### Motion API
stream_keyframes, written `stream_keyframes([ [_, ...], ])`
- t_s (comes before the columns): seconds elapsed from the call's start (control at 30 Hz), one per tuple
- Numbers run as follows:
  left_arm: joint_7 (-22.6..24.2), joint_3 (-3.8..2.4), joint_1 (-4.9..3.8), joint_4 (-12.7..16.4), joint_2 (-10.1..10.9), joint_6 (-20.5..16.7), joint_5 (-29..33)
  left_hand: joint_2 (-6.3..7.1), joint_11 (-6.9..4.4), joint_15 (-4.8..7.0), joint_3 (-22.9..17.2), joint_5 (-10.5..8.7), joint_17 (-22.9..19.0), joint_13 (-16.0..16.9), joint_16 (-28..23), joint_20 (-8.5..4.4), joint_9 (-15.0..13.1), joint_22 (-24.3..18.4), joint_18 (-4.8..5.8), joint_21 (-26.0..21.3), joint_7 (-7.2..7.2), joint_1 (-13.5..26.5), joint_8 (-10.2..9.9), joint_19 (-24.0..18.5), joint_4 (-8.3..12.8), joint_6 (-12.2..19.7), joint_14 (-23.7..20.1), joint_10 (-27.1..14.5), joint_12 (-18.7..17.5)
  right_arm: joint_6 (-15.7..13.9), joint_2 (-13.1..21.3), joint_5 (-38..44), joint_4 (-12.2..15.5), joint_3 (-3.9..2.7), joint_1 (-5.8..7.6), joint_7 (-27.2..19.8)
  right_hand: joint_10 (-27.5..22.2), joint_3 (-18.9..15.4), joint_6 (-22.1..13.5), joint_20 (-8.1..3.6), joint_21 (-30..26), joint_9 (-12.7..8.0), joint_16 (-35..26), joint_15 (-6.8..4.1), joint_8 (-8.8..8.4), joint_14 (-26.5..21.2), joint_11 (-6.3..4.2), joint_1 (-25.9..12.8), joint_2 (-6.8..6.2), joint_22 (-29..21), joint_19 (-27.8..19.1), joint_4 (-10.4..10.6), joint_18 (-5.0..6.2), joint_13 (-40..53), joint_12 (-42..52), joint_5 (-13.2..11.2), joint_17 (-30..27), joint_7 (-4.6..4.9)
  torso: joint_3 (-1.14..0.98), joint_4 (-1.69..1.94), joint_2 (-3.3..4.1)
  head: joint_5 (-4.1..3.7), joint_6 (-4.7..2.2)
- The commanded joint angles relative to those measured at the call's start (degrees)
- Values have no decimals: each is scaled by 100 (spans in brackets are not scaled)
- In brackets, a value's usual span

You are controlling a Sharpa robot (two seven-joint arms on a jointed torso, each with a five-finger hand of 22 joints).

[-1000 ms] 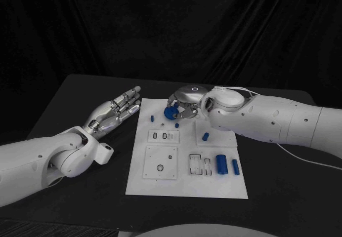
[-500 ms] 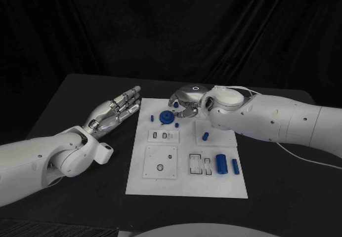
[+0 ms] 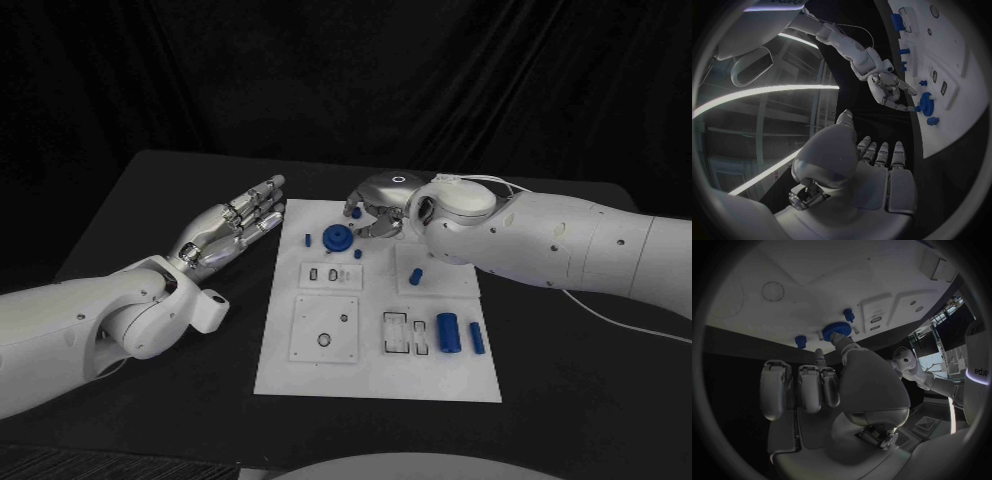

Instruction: Assemble the parts on the task board

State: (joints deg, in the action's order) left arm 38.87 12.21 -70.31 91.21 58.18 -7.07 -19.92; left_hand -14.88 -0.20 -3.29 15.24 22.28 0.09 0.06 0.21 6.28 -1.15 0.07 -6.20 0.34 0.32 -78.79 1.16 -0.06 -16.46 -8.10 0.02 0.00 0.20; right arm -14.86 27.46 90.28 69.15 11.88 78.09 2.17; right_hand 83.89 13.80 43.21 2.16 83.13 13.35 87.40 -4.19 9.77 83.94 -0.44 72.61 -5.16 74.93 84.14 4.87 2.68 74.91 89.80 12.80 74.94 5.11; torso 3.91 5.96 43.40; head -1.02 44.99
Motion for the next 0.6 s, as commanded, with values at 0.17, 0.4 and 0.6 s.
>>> stream_keyframes([
  [0.17,740,-4,-8,4,-16,60,23,1,54,-23,-28,39,-9,-6,-21,41,-8,-7,-96,-34,36,-89,5,6,6,-15,-2,0,-20,71,-77,12,-19,-2,-15,-114,611,-272,44,2,45,-51,-8,1,-81,525,-6,-185,-50,1066,210,131,-65,1509,20,-534,1127,-28,1,-1,-1,-14,2],
  [0.4,734,-4,-8,2,-23,64,23,2,53,-25,-33,55,-9,-6,-21,44,-8,-7,-98,-34,36,-99,5,6,10,-16,-2,0,-20,141,-173,12,-123,-2,-16,-140,611,-289,32,1,48,-56,-7,1,-91,525,-8,-189,-58,1068,212,137,-66,1509,20,-549,1127,-30,3,0,1,-15,-1],
  [0.6,734,-4,-8,-2,-34,75,23,4,54,-26,-36,68,-9,-6,-21,47,-8,-7,-99,-34,36,-107,5,6,14,-16,-2,0,-20,213,-295,12,-248,-2,-37,-155,611,-311,27,-3,50,-80,-3,-2,-119,526,-10,-102,-11,1077,217,111,-68,1509,20,-313,1130,-30,5,3,0,-13,-3],
])
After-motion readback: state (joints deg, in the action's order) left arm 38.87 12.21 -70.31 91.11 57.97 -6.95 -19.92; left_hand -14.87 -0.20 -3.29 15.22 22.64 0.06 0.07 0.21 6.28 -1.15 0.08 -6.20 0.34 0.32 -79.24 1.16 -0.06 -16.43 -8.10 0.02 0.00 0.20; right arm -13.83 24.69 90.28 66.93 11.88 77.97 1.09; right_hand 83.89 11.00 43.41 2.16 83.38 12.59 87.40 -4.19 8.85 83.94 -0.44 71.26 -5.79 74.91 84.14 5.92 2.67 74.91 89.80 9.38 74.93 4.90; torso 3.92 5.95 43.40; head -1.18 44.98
